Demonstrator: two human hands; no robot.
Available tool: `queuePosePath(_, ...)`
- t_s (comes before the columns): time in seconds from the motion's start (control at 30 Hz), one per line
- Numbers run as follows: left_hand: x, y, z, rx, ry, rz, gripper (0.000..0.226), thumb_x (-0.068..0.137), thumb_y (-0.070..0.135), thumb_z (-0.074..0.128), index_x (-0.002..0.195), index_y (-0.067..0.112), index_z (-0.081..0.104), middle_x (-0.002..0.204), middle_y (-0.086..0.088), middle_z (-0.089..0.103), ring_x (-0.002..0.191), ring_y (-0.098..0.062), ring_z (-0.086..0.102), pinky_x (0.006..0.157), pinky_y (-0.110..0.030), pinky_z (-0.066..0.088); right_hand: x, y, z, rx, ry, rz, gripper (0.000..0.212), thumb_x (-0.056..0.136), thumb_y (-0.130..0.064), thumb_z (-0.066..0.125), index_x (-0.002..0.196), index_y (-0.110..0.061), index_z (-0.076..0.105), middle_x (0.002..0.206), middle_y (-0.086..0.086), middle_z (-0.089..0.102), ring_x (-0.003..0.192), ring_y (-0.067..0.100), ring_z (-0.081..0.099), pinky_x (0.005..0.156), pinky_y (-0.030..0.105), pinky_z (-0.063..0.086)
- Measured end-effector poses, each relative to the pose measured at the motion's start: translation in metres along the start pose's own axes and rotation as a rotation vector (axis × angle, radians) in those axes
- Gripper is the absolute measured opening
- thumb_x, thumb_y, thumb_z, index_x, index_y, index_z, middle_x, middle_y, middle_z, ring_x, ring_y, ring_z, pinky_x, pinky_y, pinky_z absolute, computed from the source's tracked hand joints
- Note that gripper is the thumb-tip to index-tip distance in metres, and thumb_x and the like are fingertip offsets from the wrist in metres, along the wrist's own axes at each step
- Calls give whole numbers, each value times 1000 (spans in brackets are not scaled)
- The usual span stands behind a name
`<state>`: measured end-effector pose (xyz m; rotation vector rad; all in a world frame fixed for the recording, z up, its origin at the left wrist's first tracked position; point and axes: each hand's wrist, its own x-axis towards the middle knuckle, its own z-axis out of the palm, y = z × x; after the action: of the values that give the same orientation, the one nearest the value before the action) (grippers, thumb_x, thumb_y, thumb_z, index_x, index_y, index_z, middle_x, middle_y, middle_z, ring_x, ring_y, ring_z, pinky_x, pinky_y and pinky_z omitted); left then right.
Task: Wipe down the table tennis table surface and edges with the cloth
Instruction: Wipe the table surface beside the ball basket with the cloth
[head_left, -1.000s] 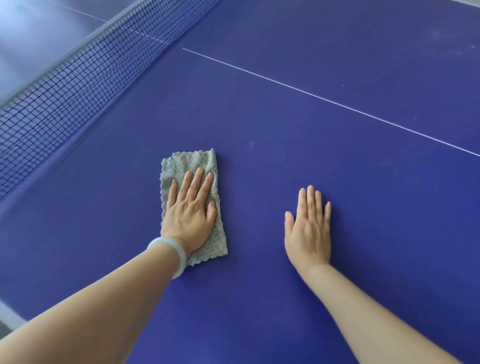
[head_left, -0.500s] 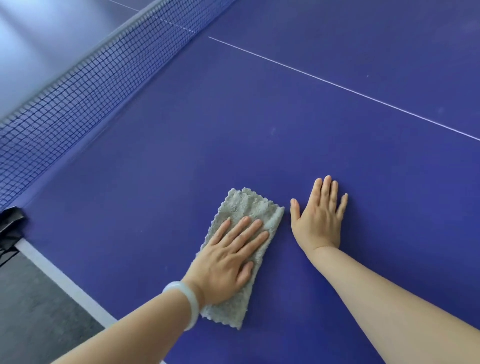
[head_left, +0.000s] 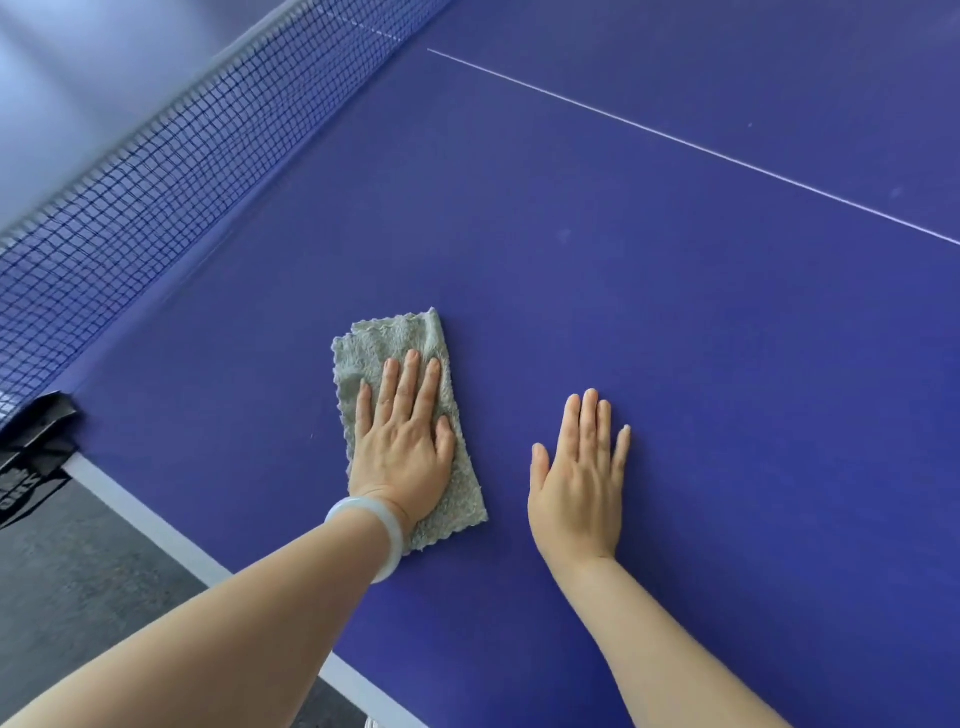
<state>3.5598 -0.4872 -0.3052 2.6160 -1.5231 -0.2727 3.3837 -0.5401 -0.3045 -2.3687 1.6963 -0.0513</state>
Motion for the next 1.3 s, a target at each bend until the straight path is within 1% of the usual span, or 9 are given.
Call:
queuePosePath(0.23, -24, 12, 1, -40, -31, 43, 64, 97, 39, 13, 158, 27, -4, 164, 7, -13, 149, -14, -21, 122, -44, -9, 2, -5, 6, -51, 25, 57, 64, 103, -38, 29, 157, -8, 12, 165, 9, 8, 153, 22, 5, 124, 48, 3)
queuePosePath(0.37, -97, 33, 12, -56, -39, 465, 66, 97, 36, 32, 158, 18, 16, 166, -2, 9, 153, -23, -3, 120, -50, 6, 3, -4, 3, 15, 52, 64, 59, 104, -31, 34, 156, -7, 19, 165, 8, 13, 153, 21, 8, 125, 45, 3)
queuePosePath(0.5, -110, -29, 3, -1, -115, 805, 66, 99, 38, 36, 158, 24, 12, 166, 3, 6, 153, -19, 0, 121, -47, 6, 1, -4, 2, -6, 66, 56, 60, 104, -32, 36, 156, -6, 22, 164, 9, 15, 153, 22, 10, 124, 45, 5)
queuePosePath(0.57, -91, -74, -9, 16, -98, 753, 66, 96, 36, 37, 158, 27, 14, 165, 5, 9, 152, -18, 3, 122, -47, 8, 0, -4, 2, -32, 66, 60, 61, 103, -33, 36, 156, -6, 21, 164, 10, 15, 153, 23, 11, 124, 46, 6)
queuePosePath(0.67, -60, -126, -25, 29, -47, 416, 63, 96, 36, 32, 157, 27, 17, 165, 5, 11, 152, -16, 3, 121, -49, 14, 0, -6, 4, -84, 57, 69, 63, 103, -37, 33, 157, -7, 18, 165, 9, 12, 153, 23, 9, 124, 46, 6)
queuePosePath(0.8, -68, -94, -18, 0, -20, 81, 66, 97, 37, 21, 158, 22, -1, 165, 2, -6, 151, -20, -13, 123, -49, 2, -2, -11, 4, -100, 58, 84, 64, 102, -37, 33, 157, -7, 17, 165, 10, 12, 153, 23, 9, 124, 46, 6)
queuePosePath(0.93, -124, -31, 1, -80, -59, 471, 66, 97, 35, 35, 158, 17, 16, 166, -2, 6, 153, -25, 0, 118, -52, 15, -2, -13, 3, -81, 69, 87, 63, 102, -34, 37, 156, -6, 20, 164, 11, 15, 153, 23, 11, 124, 47, 8)
queuePosePath(1.03, -119, -50, -2, -64, -96, 693, 64, 98, 37, 39, 157, 25, 18, 165, 4, 10, 153, -19, 4, 120, -48, 11, -1, -10, 3, -90, 79, 75, 63, 102, -33, 39, 156, -6, 22, 164, 11, 16, 153, 24, 12, 124, 47, 9)
queuePosePath(1.3, -58, -146, -25, -37, -25, 238, 60, 100, 38, 27, 158, 29, 12, 165, 7, 6, 152, -16, -2, 123, -46, 5, -3, -9, 0, -129, 46, 96, 61, 103, -31, 35, 156, -5, 18, 165, 12, 13, 153, 25, 10, 124, 47, 6)
